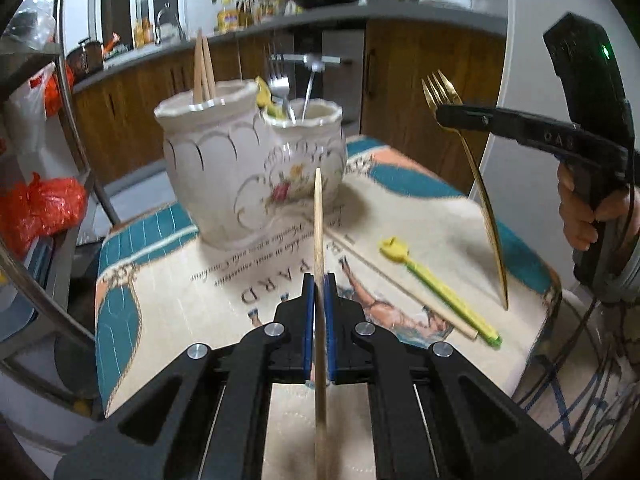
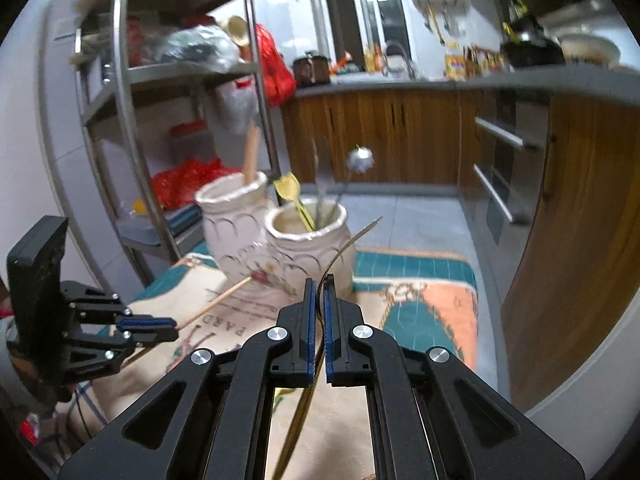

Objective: Organize utensils
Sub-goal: 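Carry chopstick over tall pot with left while right carries gold fork over short pot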

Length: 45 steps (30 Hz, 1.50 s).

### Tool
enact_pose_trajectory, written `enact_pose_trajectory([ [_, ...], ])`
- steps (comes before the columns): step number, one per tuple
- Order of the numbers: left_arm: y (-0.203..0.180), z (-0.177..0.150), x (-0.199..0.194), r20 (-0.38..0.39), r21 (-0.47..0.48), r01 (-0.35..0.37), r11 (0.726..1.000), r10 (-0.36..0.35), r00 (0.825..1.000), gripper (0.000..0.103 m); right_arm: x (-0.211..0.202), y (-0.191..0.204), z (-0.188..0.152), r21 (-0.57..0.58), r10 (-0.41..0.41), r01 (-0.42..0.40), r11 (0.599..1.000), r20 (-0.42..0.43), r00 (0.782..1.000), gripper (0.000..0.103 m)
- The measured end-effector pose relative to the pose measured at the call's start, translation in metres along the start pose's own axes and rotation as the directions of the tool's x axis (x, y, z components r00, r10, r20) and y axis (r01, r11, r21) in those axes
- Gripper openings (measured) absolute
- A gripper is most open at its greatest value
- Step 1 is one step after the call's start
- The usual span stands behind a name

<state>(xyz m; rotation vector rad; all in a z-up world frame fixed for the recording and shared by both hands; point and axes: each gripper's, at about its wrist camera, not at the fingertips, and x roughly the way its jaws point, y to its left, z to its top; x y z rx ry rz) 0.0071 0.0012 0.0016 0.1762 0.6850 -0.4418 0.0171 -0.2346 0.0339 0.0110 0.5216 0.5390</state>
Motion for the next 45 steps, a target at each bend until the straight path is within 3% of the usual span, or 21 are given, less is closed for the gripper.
enact_pose_trajectory([
  [8, 0.005, 0.006, -0.016, 0.161, -0.002, 0.016, 1.0, -0.015, 0.987, 0.005, -0.011, 0.014, 0.007, -0.04, -0.021, 0.024, 0.999, 0.07, 0.997, 0.004],
  [14, 0.021, 0.022, -0.027, 0.28, -0.043, 0.032, 0.999, -0.019, 0.96, 0.005, -0.008, 0.022, 0.023, -0.051, -0.033, 0.038, 0.998, 0.092, 0.995, 0.004],
  [19, 0.05, 0.057, -0.03, 0.381, -0.12, 0.088, 0.989, -0.036, 0.924, 0.005, -0.005, 0.027, 0.048, -0.055, -0.051, 0.059, 0.997, 0.128, 0.99, 0.004],
  [24, 0.085, 0.092, -0.025, 0.471, -0.221, 0.184, 0.958, -0.061, 0.88, 0.005, -0.001, 0.031, 0.08, -0.053, -0.063, 0.074, 0.996, 0.188, 0.98, 0.004],
  [29, 0.11, 0.118, -0.016, 0.551, -0.306, 0.225, 0.925, -0.02, 0.834, 0.005, 0.005, 0.03, 0.1, -0.03, -0.068, 0.077, 0.997, 0.227, 0.971, 0.004],
  [32, 0.115, 0.128, -0.006, 0.563, -0.333, 0.213, 0.918, 0.013, 0.826, 0.005, 0.004, 0.027, 0.108, -0.004, -0.072, 0.075, 0.997, 0.252, 0.965, 0.004],
  [37, 0.106, 0.139, 0.013, 0.574, -0.33, 0.134, 0.934, 0.086, 0.814, 0.005, 0.003, 0.016, 0.114, 0.052, -0.108, 0.097, 0.994, 0.286, 0.952, 0.004],
  [40, 0.101, 0.141, 0.027, 0.567, -0.319, 0.081, 0.944, 0.121, 0.815, 0.005, 0.005, 0.01, 0.115, 0.077, -0.122, 0.104, 0.992, 0.293, 0.948, 0.004],
  [45, 0.102, 0.128, 0.037, 0.548, -0.317, 0.052, 0.947, 0.138, 0.825, 0.005, 0.005, 0.002, 0.114, 0.109, -0.121, 0.091, 0.99, 0.302, 0.946, 0.004],
])
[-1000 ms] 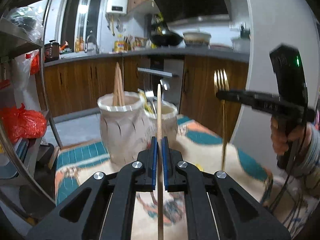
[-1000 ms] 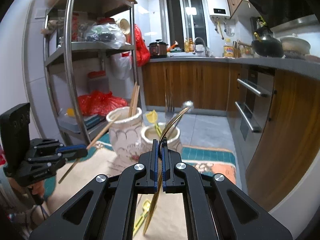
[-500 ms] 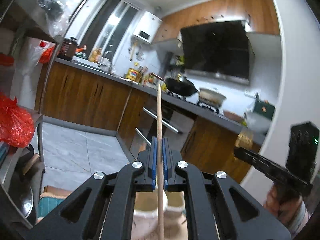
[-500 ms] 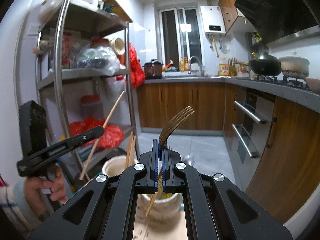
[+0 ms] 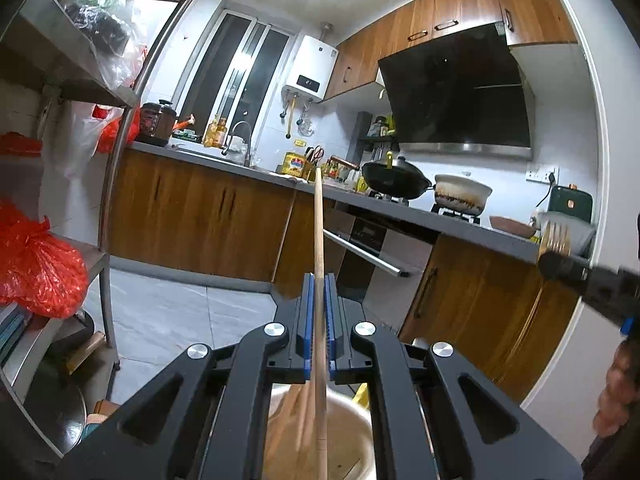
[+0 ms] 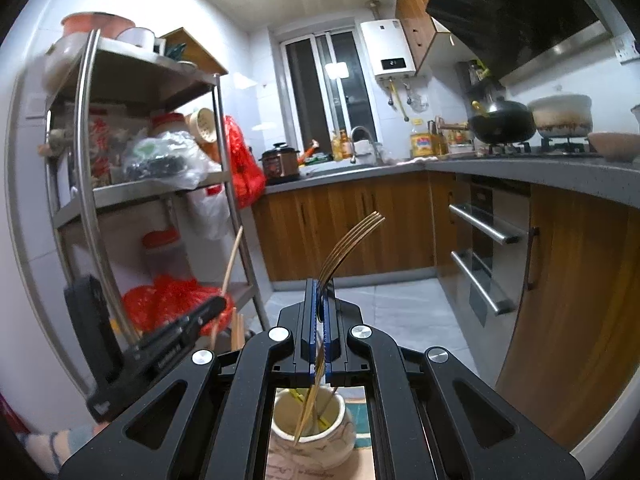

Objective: Organize utensils
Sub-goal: 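Carry chopstick over tall pot with left while right carries gold fork over short pot, then open left tool to drop chopstick in tall pot while right drops gold fork in short pot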

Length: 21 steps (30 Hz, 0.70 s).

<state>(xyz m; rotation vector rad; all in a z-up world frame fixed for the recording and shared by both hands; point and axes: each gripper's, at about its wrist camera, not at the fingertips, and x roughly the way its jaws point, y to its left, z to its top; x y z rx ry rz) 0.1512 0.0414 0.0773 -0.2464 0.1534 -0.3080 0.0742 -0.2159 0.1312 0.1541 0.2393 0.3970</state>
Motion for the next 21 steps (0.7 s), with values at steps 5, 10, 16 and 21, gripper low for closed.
enact_pose_trajectory([
  [5, 0.013, -0.012, -0.004, -0.03, -0.015, -0.002, 1.0, 0.001, 1.0, 0.005, -0.003, 0.001, 0.004, 0.003, -0.001, 0.001, 1.0, 0.028, 1.0, 0.004],
  [10, 0.015, -0.02, -0.012, -0.062, 0.017, -0.031, 0.999, 0.032, 0.998, 0.005, 0.002, 0.0, 0.004, -0.006, -0.025, 0.025, 1.0, 0.033, 0.999, 0.004],
  [16, 0.015, -0.025, -0.024, -0.092, 0.036, -0.047, 0.998, 0.05, 0.995, 0.005, 0.022, -0.004, -0.008, -0.008, -0.044, 0.043, 0.999, -0.01, 0.999, 0.004],
  [21, 0.021, -0.029, -0.031, -0.119, 0.015, -0.077, 0.997, 0.079, 0.99, 0.018, 0.037, -0.004, -0.025, -0.02, -0.048, 0.047, 0.999, -0.074, 0.996, 0.004],
])
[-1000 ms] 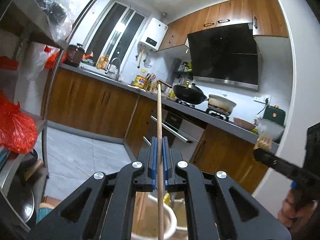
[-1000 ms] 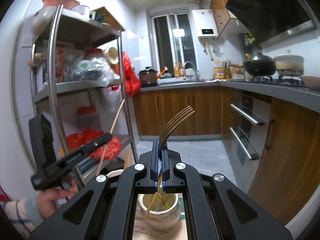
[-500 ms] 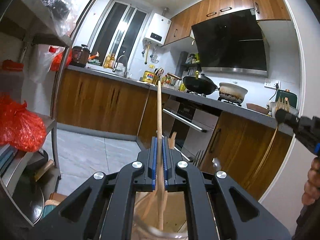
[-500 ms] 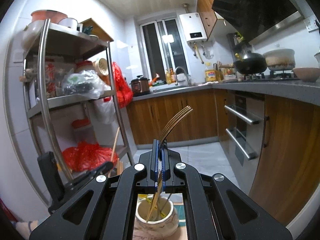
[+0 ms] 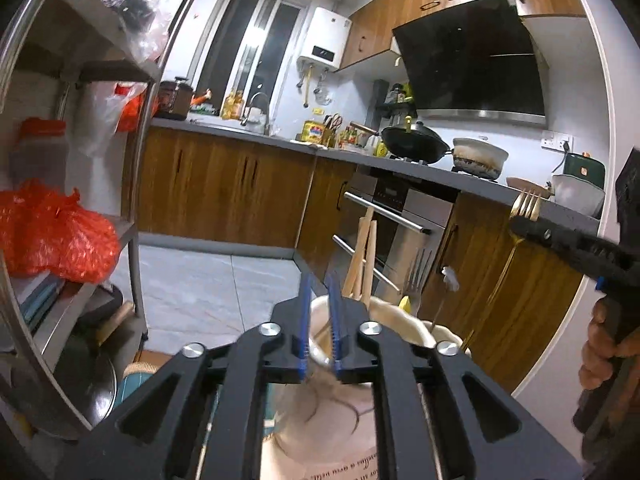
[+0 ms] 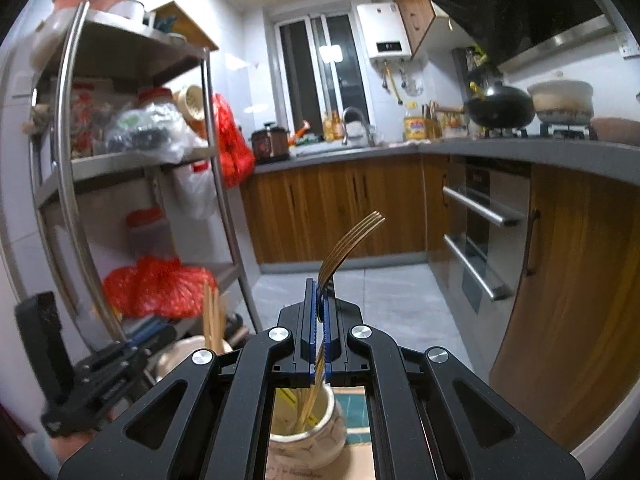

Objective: Organize utensils
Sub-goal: 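Open left tool to drop chopstick in tall pot while right drops gold fork in short pot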

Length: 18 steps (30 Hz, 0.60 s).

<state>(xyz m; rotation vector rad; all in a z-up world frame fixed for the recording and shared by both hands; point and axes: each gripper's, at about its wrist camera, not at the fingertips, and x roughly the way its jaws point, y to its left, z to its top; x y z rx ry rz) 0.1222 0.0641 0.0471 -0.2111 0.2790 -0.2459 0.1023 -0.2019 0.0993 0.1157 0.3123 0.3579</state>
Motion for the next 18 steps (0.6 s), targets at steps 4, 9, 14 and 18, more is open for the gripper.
enact_pose_trajectory([
  [4, 0.003, -0.003, -0.008, -0.016, -0.01, -0.017, 1.0, 0.017, 1.0, 0.038, 0.012, -0.004, -0.006, 0.019, 0.005, -0.005, 1.0, -0.044, 0.999, 0.004],
  [9, 0.0, -0.004, -0.015, -0.035, 0.017, -0.034, 0.999, 0.035, 0.999, 0.057, 0.028, -0.01, -0.012, 0.047, 0.002, 0.003, 0.999, -0.1, 0.995, 0.004],
  [14, -0.001, -0.005, -0.018, -0.04, 0.039, -0.033, 0.999, 0.034, 0.999, 0.064, 0.042, -0.011, -0.021, 0.064, -0.001, 0.011, 0.998, -0.156, 0.988, 0.004],
  [18, -0.003, -0.005, -0.02, -0.047, 0.052, -0.027, 0.998, 0.029, 0.998, 0.065, 0.046, -0.012, -0.025, 0.069, -0.017, 0.029, 0.997, -0.167, 0.986, 0.004],
])
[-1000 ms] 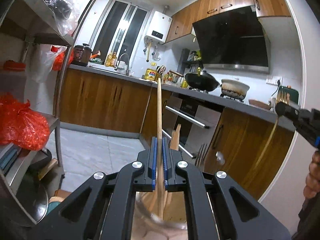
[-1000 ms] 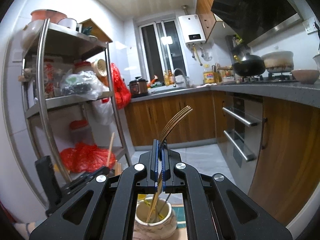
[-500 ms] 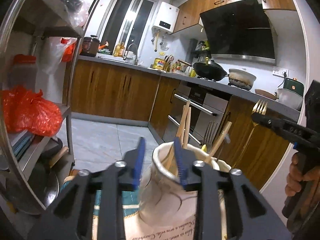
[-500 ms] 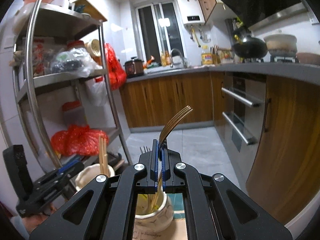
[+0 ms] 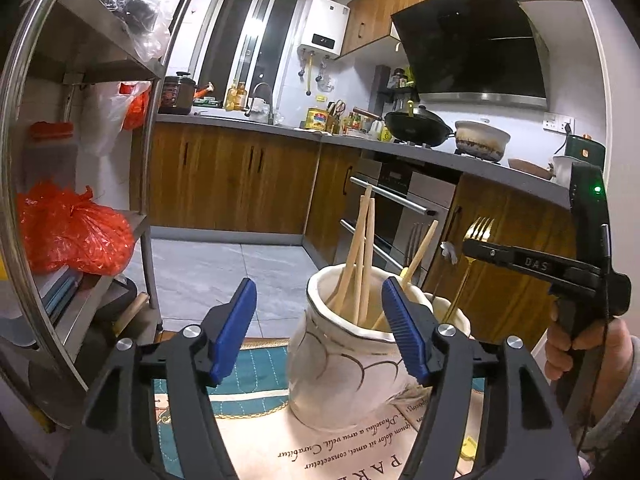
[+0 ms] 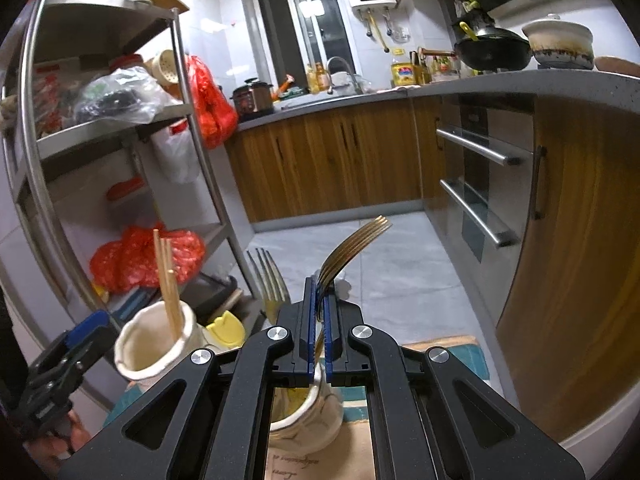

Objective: Organize utensils
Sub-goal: 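Open left tool to drop chopstick in tall pot while right drops gold fork in short pot, then withdraw both open tools from the pots back over the utensils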

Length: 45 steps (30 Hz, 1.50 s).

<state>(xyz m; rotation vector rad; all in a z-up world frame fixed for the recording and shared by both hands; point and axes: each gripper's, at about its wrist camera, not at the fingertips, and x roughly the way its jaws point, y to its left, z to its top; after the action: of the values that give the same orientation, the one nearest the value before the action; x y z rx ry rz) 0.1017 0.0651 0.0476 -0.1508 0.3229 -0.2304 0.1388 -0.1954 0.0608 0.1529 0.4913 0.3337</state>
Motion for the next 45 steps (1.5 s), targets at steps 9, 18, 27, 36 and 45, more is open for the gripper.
enact_pose_trajectory([
  [9, -0.002, -0.003, -0.001, -0.012, 0.018, -0.014, 1.0, 0.014, 1.0, 0.078, -0.003, -0.004, -0.004, 0.007, 0.003, -0.003, 1.0, 0.001, 1.0, 0.044],
  [18, -0.011, -0.004, -0.008, -0.028, 0.085, -0.073, 0.994, 0.075, 0.997, 0.097, -0.023, -0.012, -0.021, 0.01, 0.014, -0.014, 1.0, 0.019, 1.0, 0.098],
  [27, -0.019, -0.015, -0.024, -0.067, 0.105, -0.065, 0.992, 0.072, 0.995, 0.097, -0.042, -0.017, -0.055, -0.055, -0.061, 0.059, 0.997, -0.032, 0.998, 0.098],
  [36, -0.023, -0.034, -0.036, -0.139, 0.121, -0.072, 0.99, 0.089, 0.986, 0.097, -0.056, -0.021, -0.09, -0.086, -0.086, 0.076, 0.993, -0.124, 0.988, 0.098],
  [45, -0.021, -0.062, -0.045, -0.228, 0.123, -0.068, 0.99, 0.095, 0.969, 0.097, -0.066, -0.017, -0.117, -0.115, -0.1, 0.077, 0.99, -0.213, 0.972, 0.098],
])
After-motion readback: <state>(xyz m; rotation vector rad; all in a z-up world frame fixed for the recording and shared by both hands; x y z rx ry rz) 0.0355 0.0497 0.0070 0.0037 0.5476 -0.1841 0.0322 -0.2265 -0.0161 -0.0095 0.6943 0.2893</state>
